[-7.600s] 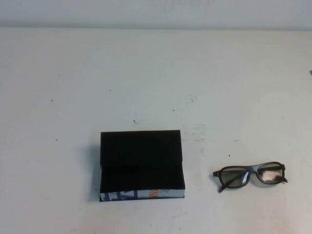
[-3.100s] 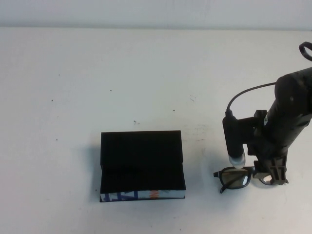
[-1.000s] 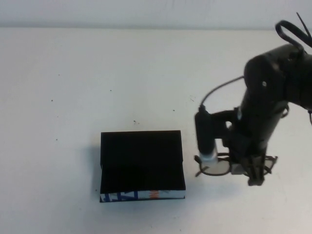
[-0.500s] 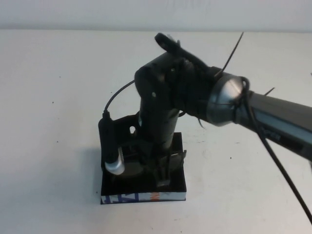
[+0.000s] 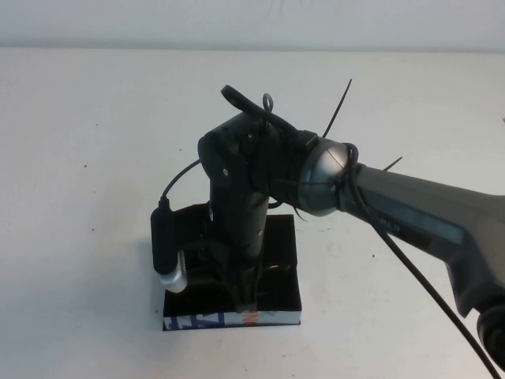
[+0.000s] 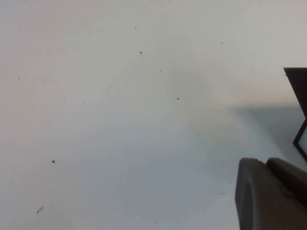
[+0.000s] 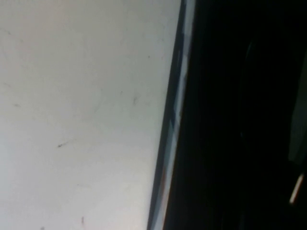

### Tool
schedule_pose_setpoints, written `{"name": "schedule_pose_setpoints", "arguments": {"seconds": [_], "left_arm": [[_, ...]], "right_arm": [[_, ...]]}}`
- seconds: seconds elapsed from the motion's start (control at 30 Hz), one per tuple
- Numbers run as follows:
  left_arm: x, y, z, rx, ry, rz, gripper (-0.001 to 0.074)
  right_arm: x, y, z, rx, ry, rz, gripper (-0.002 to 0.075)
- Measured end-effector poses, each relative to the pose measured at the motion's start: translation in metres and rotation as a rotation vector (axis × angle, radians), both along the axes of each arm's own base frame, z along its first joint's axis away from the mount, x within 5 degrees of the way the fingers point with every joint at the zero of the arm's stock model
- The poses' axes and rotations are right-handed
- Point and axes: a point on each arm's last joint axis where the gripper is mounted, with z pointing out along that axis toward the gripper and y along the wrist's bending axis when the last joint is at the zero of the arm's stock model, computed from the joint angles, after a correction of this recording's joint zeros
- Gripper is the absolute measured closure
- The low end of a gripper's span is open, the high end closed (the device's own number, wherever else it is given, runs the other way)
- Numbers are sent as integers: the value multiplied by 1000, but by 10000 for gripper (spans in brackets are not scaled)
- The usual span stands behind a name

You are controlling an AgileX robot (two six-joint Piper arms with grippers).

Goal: Return glasses to glasses case
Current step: Place the glasses in the glasses case

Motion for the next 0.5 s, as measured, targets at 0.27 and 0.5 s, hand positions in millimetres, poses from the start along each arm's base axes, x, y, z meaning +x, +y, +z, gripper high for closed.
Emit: {"name": "schedule_pose_setpoints", "arguments": {"seconds": [0.27,0.5], "left_arm": [[0,0,0,0,0,0,736],[0,0,0,0,0,0,736]], "right_arm": [[0,0,-1,-1,1,-2,655],[1,0,-7,-16,13,-68,655]]}}
